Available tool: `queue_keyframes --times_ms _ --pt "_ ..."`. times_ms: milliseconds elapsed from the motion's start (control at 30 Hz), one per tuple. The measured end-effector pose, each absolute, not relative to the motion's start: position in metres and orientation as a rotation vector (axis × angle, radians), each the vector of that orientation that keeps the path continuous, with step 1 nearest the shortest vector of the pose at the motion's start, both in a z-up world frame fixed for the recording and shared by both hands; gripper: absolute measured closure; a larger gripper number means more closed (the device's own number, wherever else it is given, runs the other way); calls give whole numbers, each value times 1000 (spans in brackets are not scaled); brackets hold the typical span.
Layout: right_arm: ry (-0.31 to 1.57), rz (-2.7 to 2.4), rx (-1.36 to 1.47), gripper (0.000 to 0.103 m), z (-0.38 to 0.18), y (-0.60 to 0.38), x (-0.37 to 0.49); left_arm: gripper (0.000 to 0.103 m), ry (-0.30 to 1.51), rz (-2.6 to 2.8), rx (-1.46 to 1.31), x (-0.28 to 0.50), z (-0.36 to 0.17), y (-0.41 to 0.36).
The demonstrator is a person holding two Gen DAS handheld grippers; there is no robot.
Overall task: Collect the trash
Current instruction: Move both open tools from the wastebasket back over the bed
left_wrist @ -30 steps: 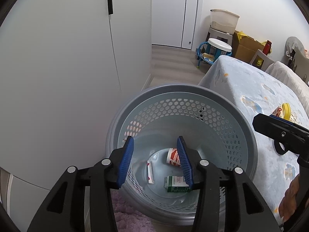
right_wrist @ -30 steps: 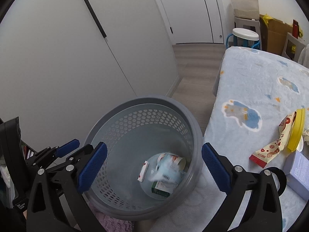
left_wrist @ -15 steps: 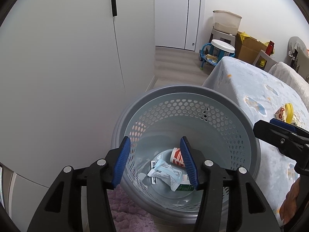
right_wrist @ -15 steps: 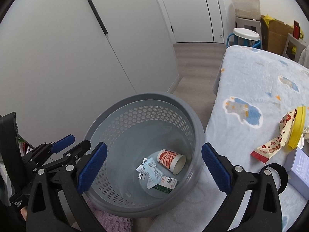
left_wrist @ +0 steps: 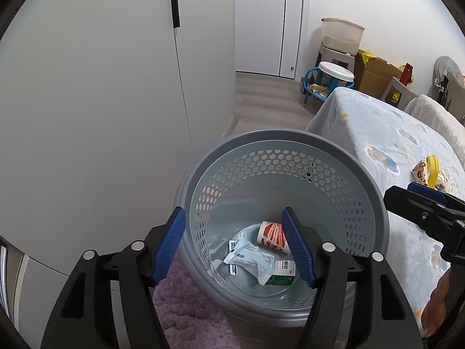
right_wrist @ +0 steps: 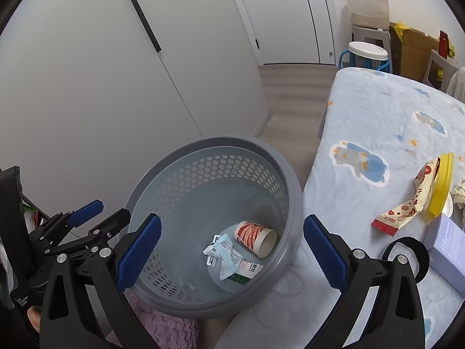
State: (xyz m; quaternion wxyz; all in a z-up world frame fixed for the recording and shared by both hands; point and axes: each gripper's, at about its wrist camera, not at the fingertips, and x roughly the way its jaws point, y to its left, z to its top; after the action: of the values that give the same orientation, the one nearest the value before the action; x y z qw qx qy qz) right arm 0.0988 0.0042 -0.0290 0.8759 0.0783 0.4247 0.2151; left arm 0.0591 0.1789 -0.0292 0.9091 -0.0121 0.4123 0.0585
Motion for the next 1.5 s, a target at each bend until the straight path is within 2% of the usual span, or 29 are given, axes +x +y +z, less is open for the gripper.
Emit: queue_keyframes --times_ms 600,1033,1500 --pt "869 414 178 6 -12 -28 69 29 811 100 -7 34 -5 158" --pt "859 247 158 6 0 -130 43 27 823 -36 29 22 -3 83" --pt "906 111 160 6 -35 -232 43 27 848 -137 60 16 -12 16"
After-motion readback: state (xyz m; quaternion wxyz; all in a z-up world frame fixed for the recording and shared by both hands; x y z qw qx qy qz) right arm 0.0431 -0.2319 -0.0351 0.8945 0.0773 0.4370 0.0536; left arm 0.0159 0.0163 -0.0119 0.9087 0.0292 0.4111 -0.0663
